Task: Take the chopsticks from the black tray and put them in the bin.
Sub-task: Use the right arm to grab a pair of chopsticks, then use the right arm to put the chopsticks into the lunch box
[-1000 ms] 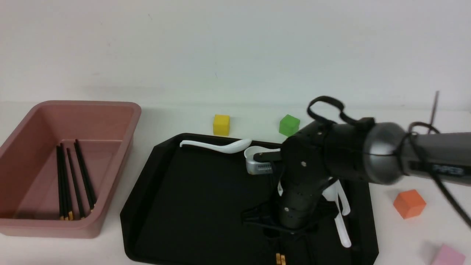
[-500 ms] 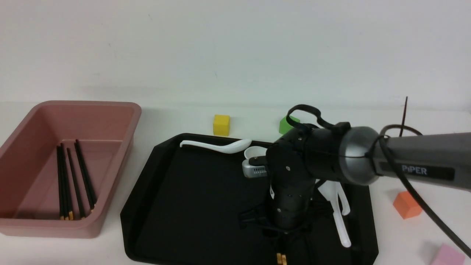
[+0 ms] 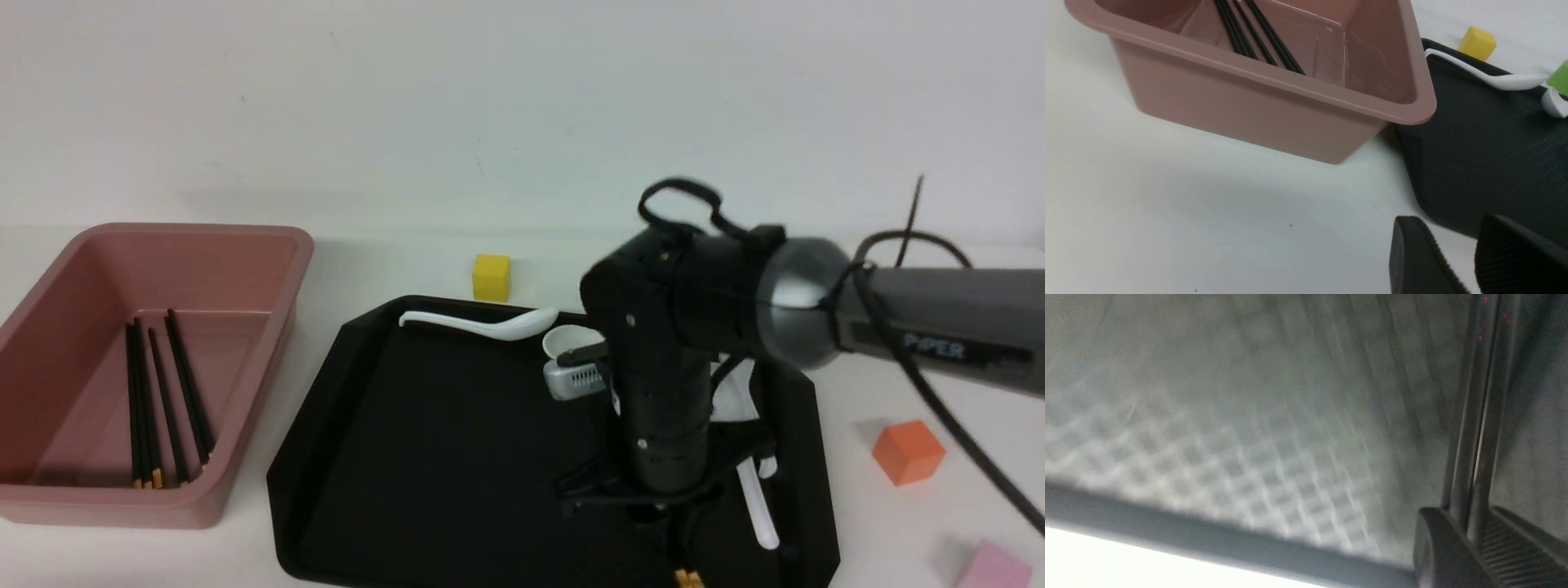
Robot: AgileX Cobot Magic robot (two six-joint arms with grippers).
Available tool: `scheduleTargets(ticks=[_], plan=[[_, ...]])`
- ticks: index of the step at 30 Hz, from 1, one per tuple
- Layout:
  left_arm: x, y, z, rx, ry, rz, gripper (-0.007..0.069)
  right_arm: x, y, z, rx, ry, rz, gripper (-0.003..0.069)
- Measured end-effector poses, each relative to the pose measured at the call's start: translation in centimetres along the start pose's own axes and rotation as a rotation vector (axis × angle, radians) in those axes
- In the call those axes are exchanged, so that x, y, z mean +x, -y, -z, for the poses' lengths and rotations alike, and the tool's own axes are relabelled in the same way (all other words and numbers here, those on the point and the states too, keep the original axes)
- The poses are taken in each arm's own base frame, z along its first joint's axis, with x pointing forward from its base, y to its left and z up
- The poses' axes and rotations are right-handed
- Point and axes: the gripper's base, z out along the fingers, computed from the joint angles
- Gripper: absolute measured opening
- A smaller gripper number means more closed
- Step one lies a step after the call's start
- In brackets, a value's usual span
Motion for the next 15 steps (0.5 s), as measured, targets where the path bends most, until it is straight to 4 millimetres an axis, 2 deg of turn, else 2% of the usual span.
scheduleTargets(ticks=[3, 8, 11, 13, 14, 15], plan=[[0.0, 0.0, 0.0, 0.0, 0.0, 0.0, 0.0238, 0.2, -0.1, 1.5, -0.034, 0.021, 0.006, 0.0132], [0.0, 0.0, 0.0, 0.0, 0.0, 0.0, 0.0238, 0.3, -1.5, 5.7, -0.224, 0.061, 0.068, 0.0132], [0.0, 0.0, 0.0, 0.0, 0.0, 0.0, 0.0238, -0.1, -3.5, 8.7, -0.437, 0.128, 0.15, 0.0132], [0.0, 0.0, 0.0, 0.0, 0.0, 0.0, 0.0238, -0.7, -5.0, 10.2, -0.567, 0.225, 0.2, 0.0132], [0.0, 0.0, 0.0, 0.0, 0.0, 0.0, 0.0238, -0.8, -5.1, 10.3, -0.571, 0.243, 0.21, 0.0132], [0.0, 0.0, 0.0, 0.0, 0.001, 0.0, 0.0238, -1.6, -7.1, 11.9, -0.698, 0.394, 0.273, 0.0132]])
